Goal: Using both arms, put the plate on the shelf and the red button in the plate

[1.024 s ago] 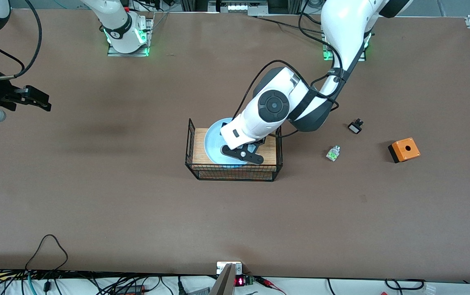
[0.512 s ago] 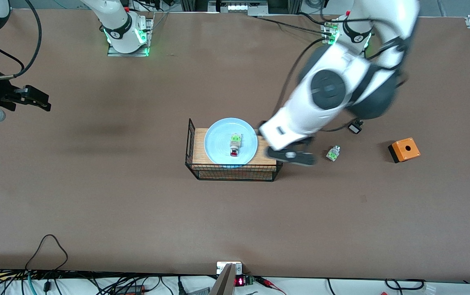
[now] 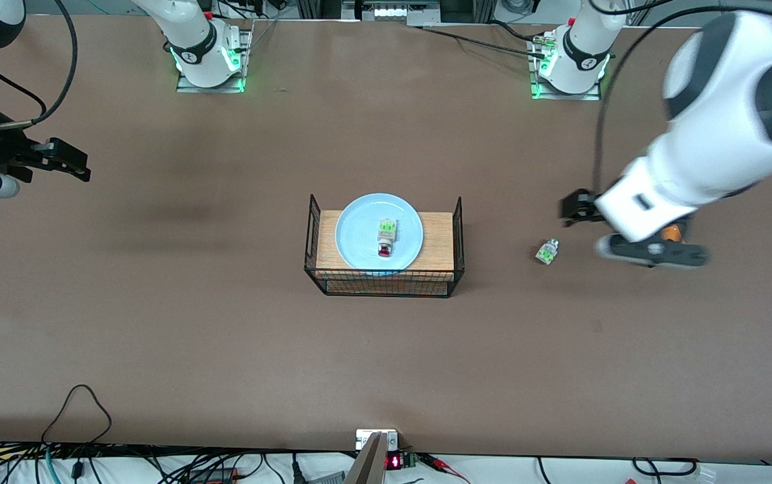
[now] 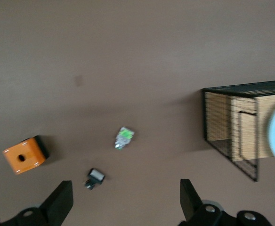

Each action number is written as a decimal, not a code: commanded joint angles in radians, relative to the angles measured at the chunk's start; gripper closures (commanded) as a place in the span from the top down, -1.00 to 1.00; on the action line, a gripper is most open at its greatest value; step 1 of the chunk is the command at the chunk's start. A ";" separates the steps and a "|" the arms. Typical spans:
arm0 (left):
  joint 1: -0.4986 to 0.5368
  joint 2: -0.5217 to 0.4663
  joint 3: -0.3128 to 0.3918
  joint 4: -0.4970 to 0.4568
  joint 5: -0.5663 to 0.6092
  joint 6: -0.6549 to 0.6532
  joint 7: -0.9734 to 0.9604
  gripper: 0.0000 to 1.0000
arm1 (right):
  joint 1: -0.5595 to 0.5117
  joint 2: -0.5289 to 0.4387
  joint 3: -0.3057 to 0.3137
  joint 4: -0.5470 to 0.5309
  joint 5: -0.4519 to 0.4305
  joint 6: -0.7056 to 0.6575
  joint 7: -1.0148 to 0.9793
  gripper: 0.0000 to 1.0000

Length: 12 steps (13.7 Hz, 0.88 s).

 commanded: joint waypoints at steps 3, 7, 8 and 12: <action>0.046 -0.308 0.083 -0.385 -0.049 0.093 0.051 1.00 | 0.002 -0.011 -0.003 0.007 0.010 -0.009 -0.017 1.00; -0.045 -0.324 0.209 -0.390 -0.048 0.110 0.161 1.00 | 0.002 -0.011 -0.003 0.007 0.009 -0.041 -0.012 1.00; -0.033 -0.314 0.209 -0.392 -0.048 0.109 0.199 1.00 | 0.002 -0.011 -0.003 0.007 0.009 -0.041 -0.012 1.00; -0.008 -0.296 0.183 -0.376 -0.045 0.109 0.204 1.00 | 0.002 -0.011 -0.003 0.007 0.010 -0.041 -0.011 1.00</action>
